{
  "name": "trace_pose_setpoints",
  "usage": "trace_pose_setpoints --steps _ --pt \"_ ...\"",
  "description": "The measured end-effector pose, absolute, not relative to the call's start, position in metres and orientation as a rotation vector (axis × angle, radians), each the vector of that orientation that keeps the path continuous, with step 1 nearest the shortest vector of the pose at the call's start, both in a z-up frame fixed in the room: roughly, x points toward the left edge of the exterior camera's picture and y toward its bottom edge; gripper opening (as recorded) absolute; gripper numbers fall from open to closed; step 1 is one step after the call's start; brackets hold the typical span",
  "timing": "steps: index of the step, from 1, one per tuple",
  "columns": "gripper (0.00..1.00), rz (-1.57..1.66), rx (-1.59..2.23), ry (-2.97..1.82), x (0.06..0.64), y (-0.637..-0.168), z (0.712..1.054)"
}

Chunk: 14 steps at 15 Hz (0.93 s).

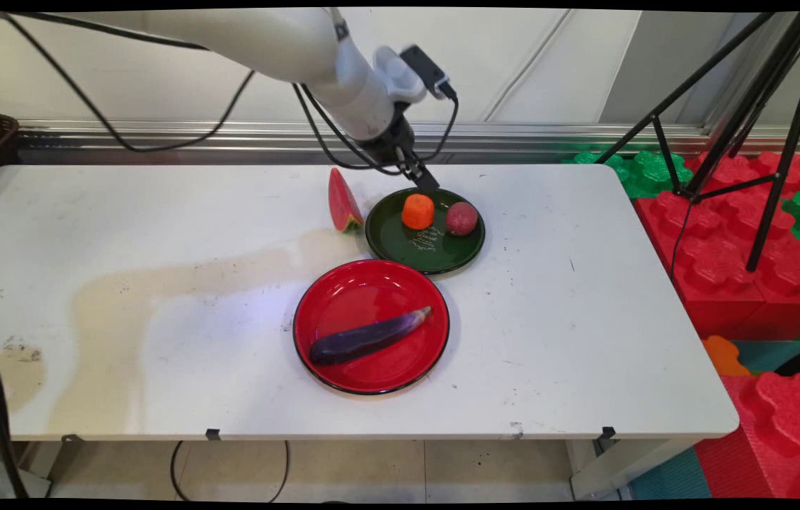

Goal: Pick up the mandarin from the green plate

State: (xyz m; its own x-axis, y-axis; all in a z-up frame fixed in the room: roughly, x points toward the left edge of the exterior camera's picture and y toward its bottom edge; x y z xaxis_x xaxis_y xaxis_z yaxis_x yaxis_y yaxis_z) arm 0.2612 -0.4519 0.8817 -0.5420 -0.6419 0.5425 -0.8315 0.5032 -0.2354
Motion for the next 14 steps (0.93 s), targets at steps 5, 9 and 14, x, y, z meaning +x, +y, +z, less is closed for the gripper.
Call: trace_pose_setpoints --steps 5,9,14 --pt "1.0 0.633 1.249 -2.411 0.258 -0.479 0.844" --pt "1.0 0.599 1.259 -2.438 0.257 -0.491 0.822" --pt "1.0 0.56 1.266 -2.467 0.255 -0.505 0.799"
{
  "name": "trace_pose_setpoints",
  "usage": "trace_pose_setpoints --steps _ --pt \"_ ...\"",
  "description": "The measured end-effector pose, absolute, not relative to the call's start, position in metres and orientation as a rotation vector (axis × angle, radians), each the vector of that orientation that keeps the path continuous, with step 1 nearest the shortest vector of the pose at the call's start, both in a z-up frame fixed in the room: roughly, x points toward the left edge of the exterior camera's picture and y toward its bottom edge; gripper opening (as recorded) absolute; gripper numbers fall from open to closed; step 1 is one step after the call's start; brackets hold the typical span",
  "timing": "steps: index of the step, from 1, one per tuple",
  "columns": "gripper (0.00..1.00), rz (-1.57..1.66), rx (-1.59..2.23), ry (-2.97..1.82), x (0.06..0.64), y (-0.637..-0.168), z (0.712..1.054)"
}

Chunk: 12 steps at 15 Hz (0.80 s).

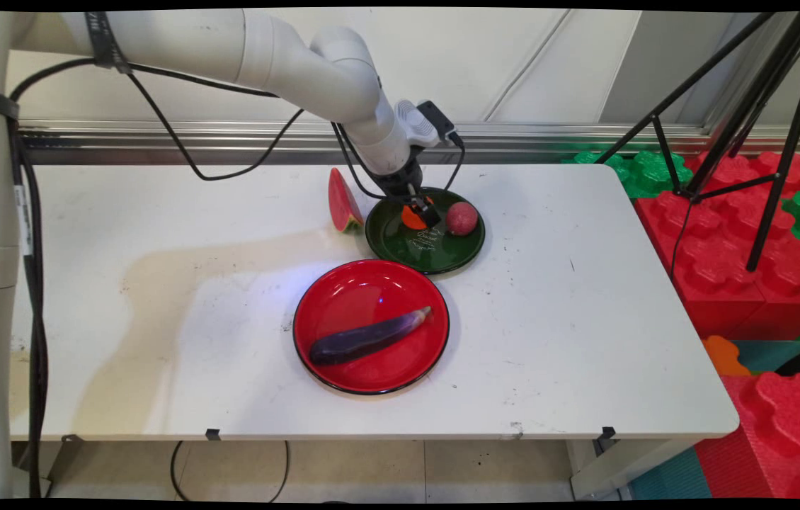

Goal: Pick up the mandarin from the green plate, then place the picked object on the red plate

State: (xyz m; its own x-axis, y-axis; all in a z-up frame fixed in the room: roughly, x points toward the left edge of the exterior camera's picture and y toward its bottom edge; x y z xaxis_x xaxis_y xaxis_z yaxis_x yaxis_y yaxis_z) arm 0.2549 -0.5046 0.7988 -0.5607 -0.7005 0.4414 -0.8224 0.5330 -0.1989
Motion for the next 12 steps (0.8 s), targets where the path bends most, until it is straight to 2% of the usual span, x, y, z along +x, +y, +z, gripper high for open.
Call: trace_pose_setpoints --steps 3,4,12 --pt "1.0 0.544 1.271 -2.474 0.255 -0.51 0.789" --pt "0.0 0.539 1.272 -2.474 0.255 -0.511 0.787" --pt "0.0 0.546 1.256 -2.464 0.256 -0.507 0.793"
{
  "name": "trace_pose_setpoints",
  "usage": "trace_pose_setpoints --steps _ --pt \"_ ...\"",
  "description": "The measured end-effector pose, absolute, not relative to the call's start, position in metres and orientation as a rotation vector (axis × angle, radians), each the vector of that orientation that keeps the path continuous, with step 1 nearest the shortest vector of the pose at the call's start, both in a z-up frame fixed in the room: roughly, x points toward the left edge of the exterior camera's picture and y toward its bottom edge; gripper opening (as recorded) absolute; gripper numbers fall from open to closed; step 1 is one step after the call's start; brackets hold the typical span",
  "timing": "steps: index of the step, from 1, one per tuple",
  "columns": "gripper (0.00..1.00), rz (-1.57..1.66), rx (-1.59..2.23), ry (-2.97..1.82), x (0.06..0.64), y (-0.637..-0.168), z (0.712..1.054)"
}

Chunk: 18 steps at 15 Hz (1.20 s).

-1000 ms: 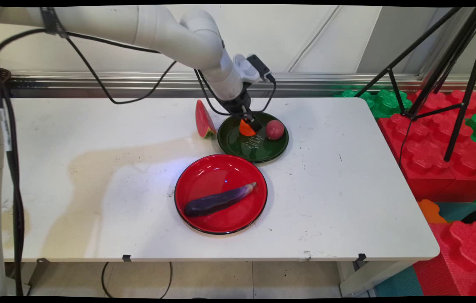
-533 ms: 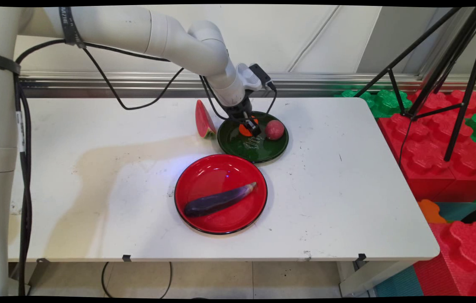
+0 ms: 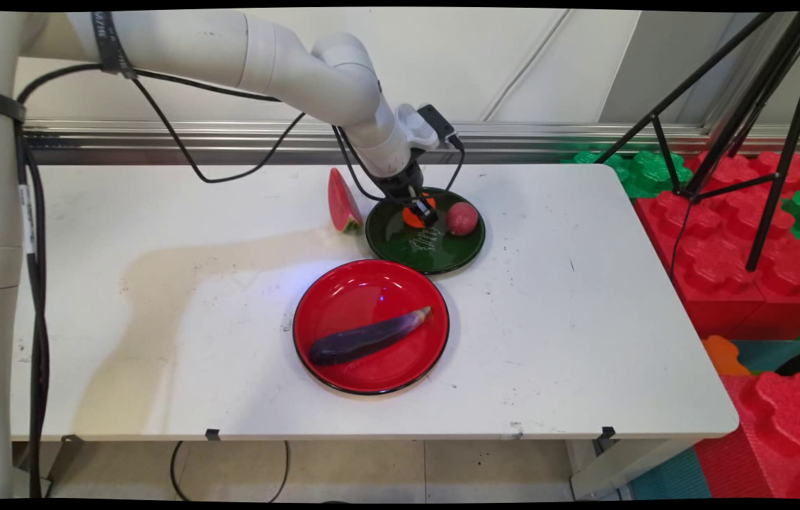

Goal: Place the picked object on the red plate

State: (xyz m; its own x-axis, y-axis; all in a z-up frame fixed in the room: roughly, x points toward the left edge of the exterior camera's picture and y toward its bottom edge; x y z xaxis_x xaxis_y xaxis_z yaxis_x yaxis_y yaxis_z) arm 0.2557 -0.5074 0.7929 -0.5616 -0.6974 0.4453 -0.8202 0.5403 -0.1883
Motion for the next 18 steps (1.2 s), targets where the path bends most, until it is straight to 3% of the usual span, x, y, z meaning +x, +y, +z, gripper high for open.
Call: trace_pose_setpoints --steps 8,15,18 --pt "0.0 0.68 1.199 -2.429 0.268 -0.466 0.868" --pt "0.0 0.766 1.01 -2.443 0.29 -0.399 0.954" --pt "0.0 0.768 0.937 -2.467 0.301 -0.372 0.975"
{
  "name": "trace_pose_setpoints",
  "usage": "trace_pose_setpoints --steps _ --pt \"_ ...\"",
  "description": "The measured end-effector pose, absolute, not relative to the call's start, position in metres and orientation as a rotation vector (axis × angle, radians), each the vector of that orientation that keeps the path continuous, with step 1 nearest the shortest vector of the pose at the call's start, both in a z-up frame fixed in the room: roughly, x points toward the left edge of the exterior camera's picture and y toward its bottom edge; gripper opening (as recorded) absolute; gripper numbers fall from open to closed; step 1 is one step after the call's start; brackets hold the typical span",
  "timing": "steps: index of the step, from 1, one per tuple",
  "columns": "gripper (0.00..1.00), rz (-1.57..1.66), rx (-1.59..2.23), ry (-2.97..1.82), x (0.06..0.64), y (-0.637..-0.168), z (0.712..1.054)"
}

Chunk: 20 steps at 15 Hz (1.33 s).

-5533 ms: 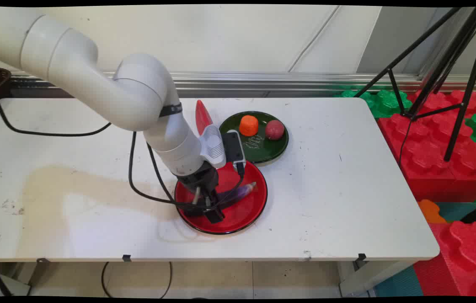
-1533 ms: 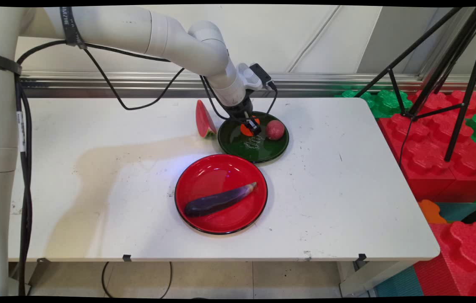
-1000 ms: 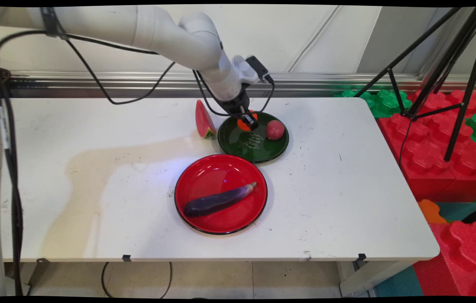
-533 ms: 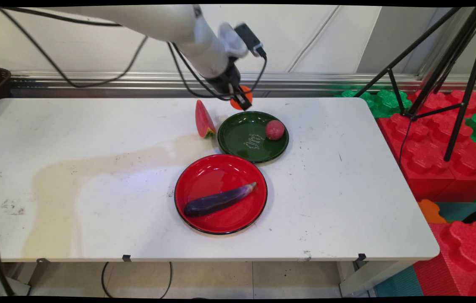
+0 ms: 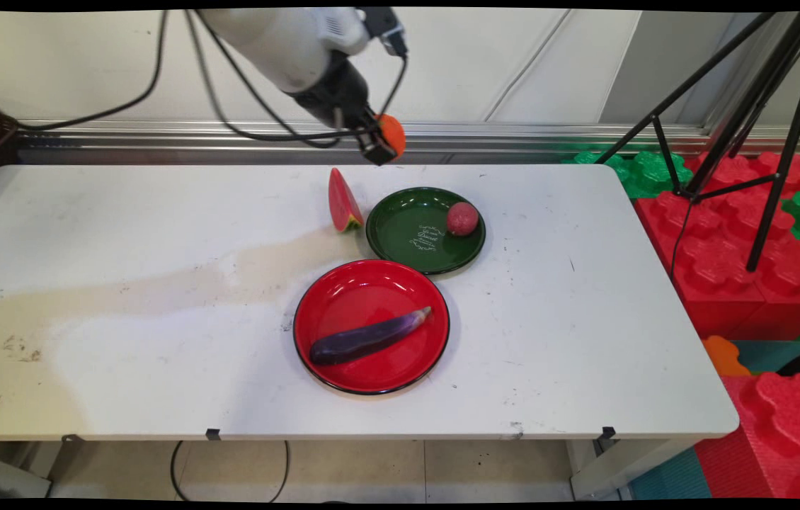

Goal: Place the picked object on the red plate

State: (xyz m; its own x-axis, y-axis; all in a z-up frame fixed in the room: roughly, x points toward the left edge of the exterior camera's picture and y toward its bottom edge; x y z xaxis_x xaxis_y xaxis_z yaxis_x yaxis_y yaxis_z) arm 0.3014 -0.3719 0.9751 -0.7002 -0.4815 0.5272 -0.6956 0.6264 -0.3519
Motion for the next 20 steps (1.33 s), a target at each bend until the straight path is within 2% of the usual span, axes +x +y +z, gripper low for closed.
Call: trace_pose_setpoints --steps 4,10,16,20 --pt "0.0 0.746 0.865 -2.515 0.315 -0.339 0.993" --pt "0.0 0.686 0.811 -2.616 0.329 -0.298 1.0" --pt "0.0 0.647 0.851 -2.682 0.328 -0.282 0.982" --pt "0.0 0.607 0.873 -2.748 0.326 -0.28 0.951"
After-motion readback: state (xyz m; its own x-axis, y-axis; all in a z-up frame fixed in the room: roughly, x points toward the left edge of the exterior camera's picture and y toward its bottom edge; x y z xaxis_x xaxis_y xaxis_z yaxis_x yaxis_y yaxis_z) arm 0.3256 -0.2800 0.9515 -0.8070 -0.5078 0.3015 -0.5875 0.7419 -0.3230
